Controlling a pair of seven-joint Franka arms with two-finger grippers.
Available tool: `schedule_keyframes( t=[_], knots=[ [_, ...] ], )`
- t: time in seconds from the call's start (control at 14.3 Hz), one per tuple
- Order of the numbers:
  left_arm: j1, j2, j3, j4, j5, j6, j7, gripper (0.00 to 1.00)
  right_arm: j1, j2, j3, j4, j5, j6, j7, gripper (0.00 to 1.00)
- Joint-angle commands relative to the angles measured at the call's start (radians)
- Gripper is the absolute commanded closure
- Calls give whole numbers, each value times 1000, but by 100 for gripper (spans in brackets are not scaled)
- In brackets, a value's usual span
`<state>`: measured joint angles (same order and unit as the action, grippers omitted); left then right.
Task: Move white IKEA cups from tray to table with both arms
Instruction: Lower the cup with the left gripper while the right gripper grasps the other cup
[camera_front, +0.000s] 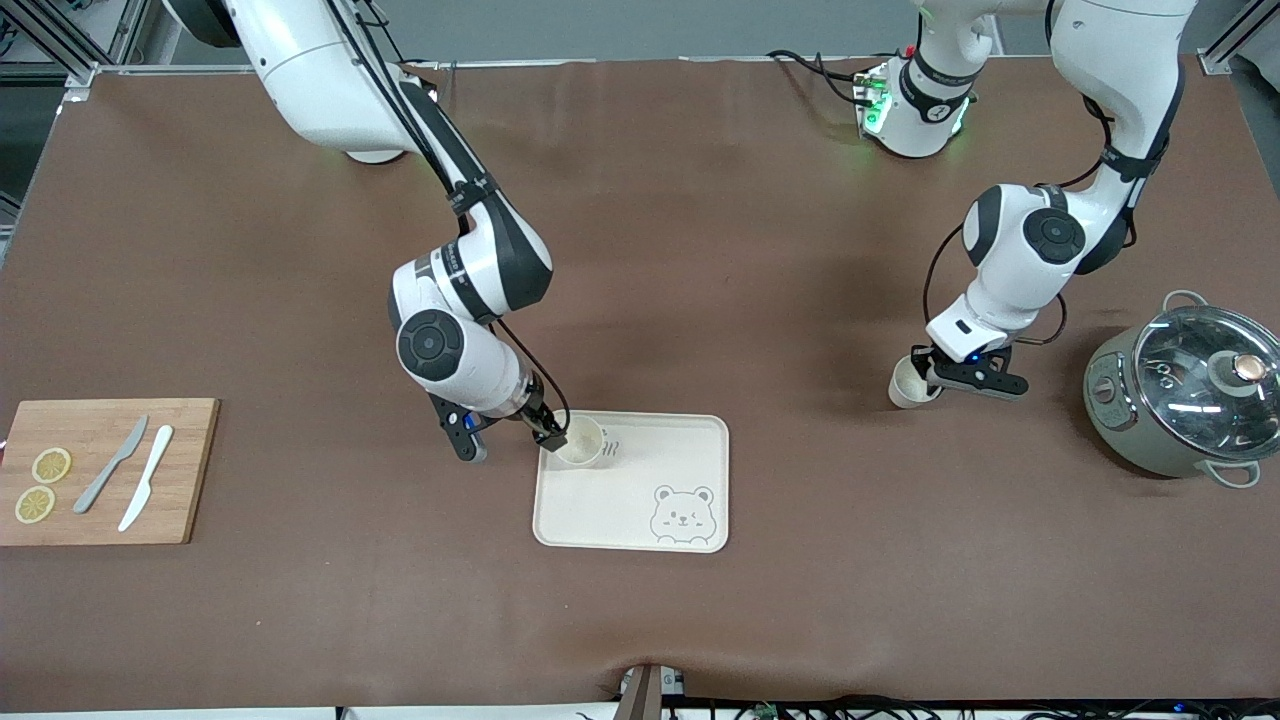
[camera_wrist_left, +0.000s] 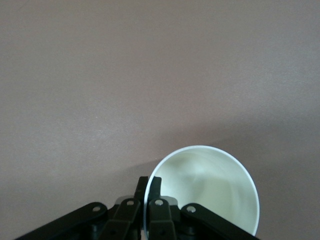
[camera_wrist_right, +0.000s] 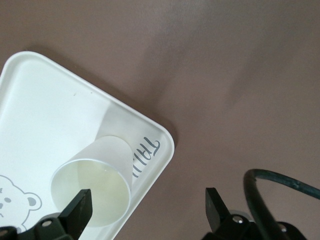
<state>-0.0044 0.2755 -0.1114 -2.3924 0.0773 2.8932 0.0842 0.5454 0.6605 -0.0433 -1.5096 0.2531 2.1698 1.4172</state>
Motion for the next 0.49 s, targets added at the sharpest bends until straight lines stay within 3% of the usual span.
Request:
schedule_keyframes(
  t=[0.0,0.21,0.35,0.42],
  knots=[
    [78,30,-77,19,-21,17,19,100,25,36,-9,38,2,11,22,0],
    [153,47,-155,33,-21,17,29,100,39,48,-9,39,3,38,23,0],
    [156,47,-163,33,-21,15,38,50,38,50,-9,39,5,42,25,0],
    [158,47,-163,35,-21,15,52,38,41,59,-9,39,5,42,26,8]
  ],
)
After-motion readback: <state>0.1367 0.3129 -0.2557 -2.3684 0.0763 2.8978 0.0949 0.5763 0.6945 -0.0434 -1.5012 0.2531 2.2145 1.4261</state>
